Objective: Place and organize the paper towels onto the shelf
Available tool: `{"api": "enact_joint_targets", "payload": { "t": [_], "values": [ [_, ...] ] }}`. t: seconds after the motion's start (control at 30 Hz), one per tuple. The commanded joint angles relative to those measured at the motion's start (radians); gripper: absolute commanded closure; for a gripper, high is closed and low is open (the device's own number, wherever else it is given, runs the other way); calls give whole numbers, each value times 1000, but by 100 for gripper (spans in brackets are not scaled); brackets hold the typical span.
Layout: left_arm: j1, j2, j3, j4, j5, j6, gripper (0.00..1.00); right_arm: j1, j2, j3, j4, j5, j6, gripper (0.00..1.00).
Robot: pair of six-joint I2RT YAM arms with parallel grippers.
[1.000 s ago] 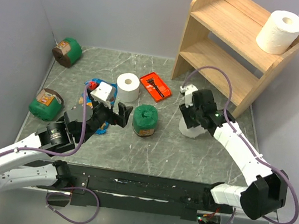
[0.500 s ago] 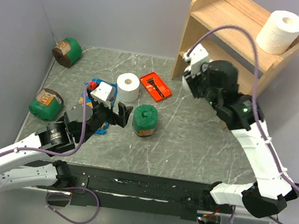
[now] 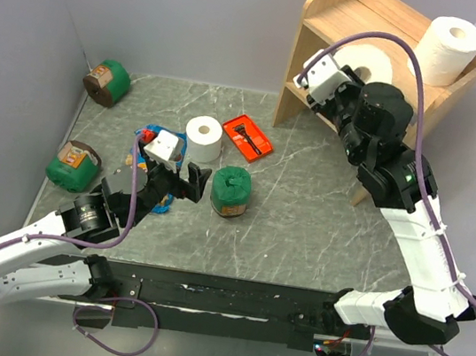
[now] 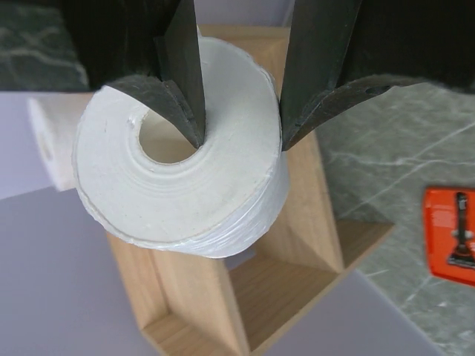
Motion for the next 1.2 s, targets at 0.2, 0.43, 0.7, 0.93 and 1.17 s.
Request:
{"api": "enact_joint_targets", "payload": {
  "t": [0.2, 0.43, 0.7, 0.93, 1.17],
  "values": [
    [-3, -17, 10, 29, -27, 16, 4, -113, 119, 186, 176, 0, -235, 64],
    [-3, -16, 11, 29, -19, 13, 4, -186, 171, 226, 196, -46, -226, 64],
    [-3, -20, 10, 30, -19, 14, 4, -215, 206, 221, 236, -45, -252, 64],
    [-3, -22, 10, 30, -24, 17, 4, -232, 234, 257, 258, -62, -244, 64],
    [-3, -19, 11, 30, -21, 19, 4, -266, 254, 263, 275, -71, -237, 63]
  ]
}}
